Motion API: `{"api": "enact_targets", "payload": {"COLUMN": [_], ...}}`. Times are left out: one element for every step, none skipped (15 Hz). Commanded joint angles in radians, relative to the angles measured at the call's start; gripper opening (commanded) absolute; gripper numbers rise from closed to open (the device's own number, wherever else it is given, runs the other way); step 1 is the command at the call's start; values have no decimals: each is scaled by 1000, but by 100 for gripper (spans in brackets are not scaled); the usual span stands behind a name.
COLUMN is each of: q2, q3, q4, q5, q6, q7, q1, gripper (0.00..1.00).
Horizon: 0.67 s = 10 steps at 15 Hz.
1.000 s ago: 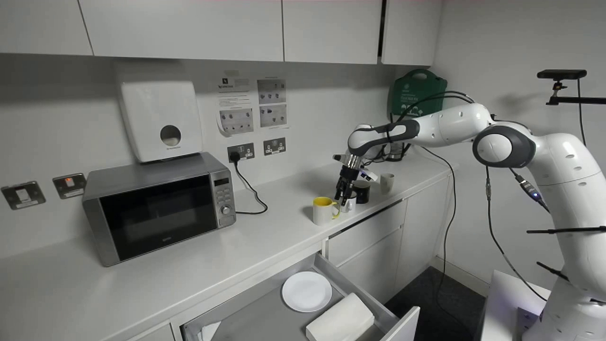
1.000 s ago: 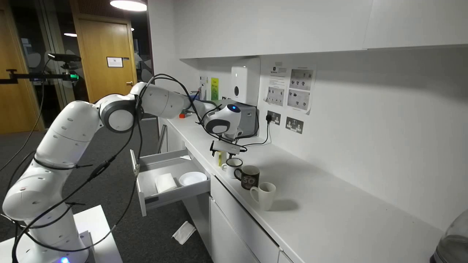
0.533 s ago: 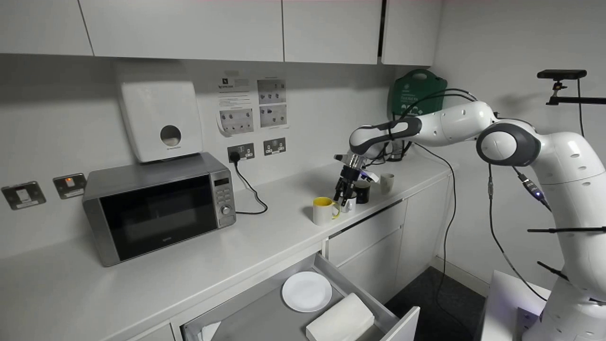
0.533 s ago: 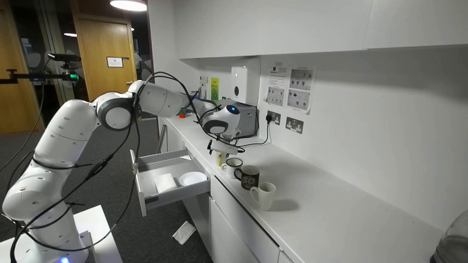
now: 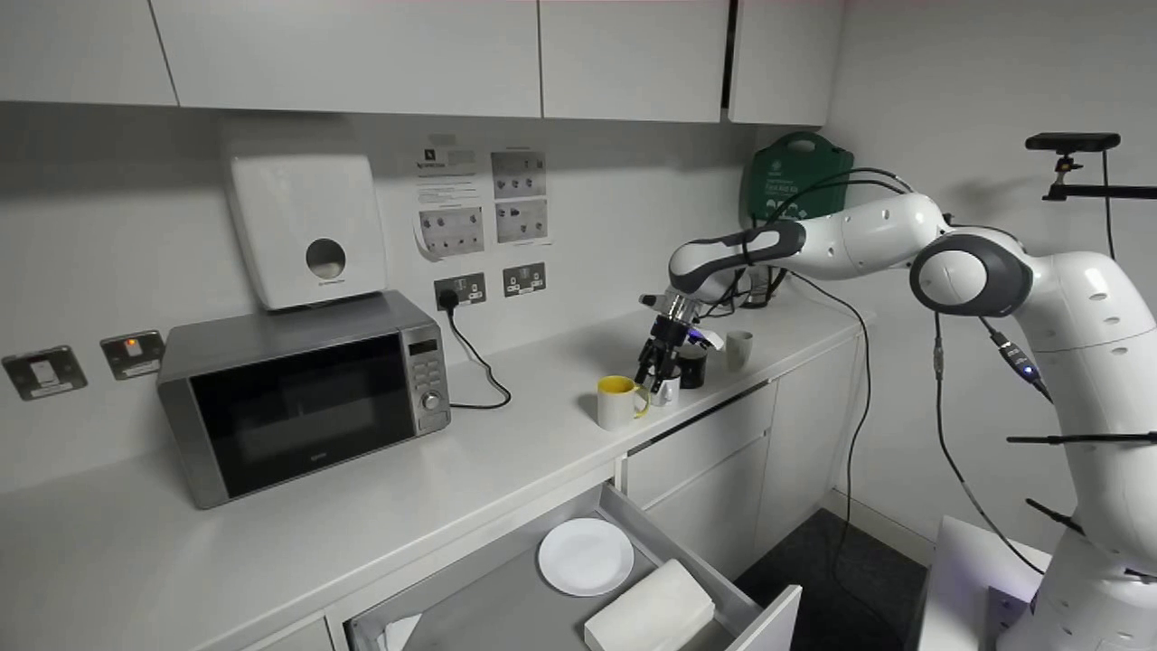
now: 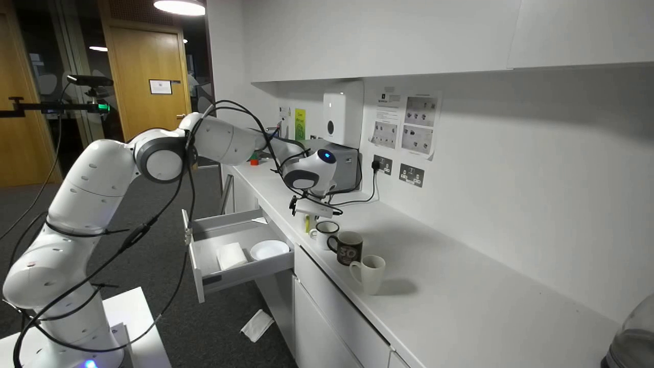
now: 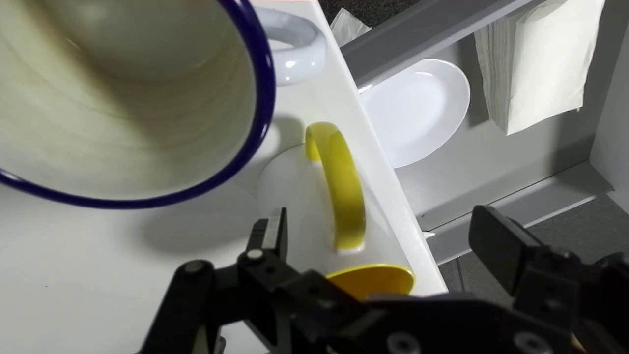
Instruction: Pick the cup and put it in the drawer
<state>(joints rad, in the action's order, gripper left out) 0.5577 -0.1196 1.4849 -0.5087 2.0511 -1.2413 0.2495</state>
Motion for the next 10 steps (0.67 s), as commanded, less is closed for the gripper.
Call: {"api": "enact_targets", "payload": {"q2": [-40,-38,-36,-35,-35,-35,-35,-34,-32,-31], "q3": [-15,-15,-14,-13,-11,-9,-7,-5,-5,-5], "q4": [53,49,46,45,46,45,46,46,44,44], "q5": [-43,-45,-47,-49,-47,-46,-41,-37,-34,-32], "q6": [22,21,22,29,38,49,63,73,84,96], "q7": [-66,-70,-70,-69,-67,-64,-61,-60,-60,-57], "q1": [19,18,16,14,11,8,4,3,2,2], "gripper": [100,100,100,100,100,100,100,100,100,100]}}
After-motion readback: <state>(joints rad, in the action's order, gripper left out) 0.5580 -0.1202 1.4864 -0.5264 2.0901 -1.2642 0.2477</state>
